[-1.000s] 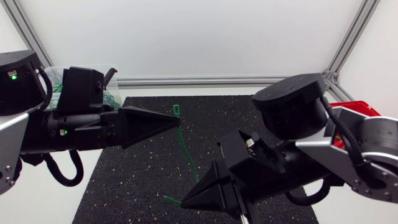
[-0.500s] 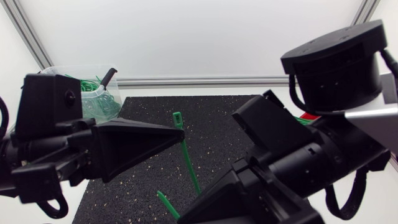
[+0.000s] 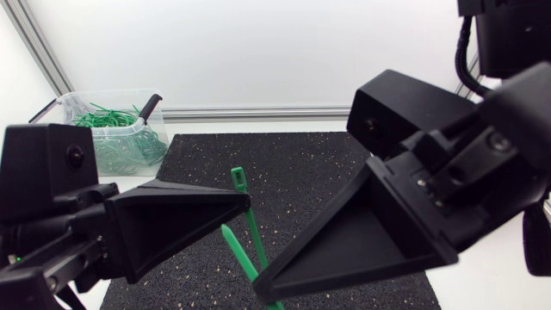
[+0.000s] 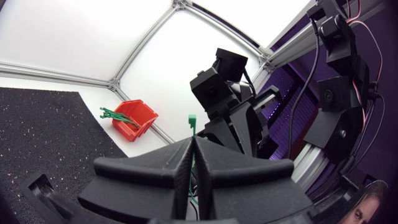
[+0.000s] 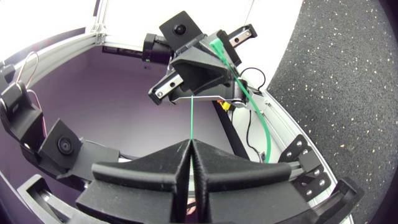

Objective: Take a green cable tie from the red box, thread the tail through the head to close it, then place it in the transparent bin on the left.

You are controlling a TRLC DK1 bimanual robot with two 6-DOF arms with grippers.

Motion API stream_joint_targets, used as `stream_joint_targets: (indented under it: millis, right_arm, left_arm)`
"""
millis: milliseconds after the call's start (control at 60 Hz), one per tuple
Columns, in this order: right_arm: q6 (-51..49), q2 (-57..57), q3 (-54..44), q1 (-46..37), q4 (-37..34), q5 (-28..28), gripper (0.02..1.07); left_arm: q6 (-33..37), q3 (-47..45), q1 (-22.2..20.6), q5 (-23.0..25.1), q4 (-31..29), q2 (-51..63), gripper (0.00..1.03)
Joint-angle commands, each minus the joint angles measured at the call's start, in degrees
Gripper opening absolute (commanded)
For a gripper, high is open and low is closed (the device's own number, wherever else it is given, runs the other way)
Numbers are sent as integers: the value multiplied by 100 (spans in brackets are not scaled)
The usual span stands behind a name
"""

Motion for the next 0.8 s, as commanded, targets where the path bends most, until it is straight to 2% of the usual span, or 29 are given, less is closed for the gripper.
stream_joint_targets:
  millis: [0,200,467,783]
  right_arm:
    - [498,23,187,-96,-21,-105,8]
    - [859,137,363,-245,-30,-184,8]
    - [885,401,512,-368,-153,-219,8]
    - [876,541,442,-676,-92,-237,8]
  left_arm:
    - [-97,-180,-60,-68,155,4,4]
    - [34,-233,-69,-235,269,-5,4]
    - [201,-189,-254,-551,251,-146,4]
    - [289,-180,-429,-709,181,-207,4]
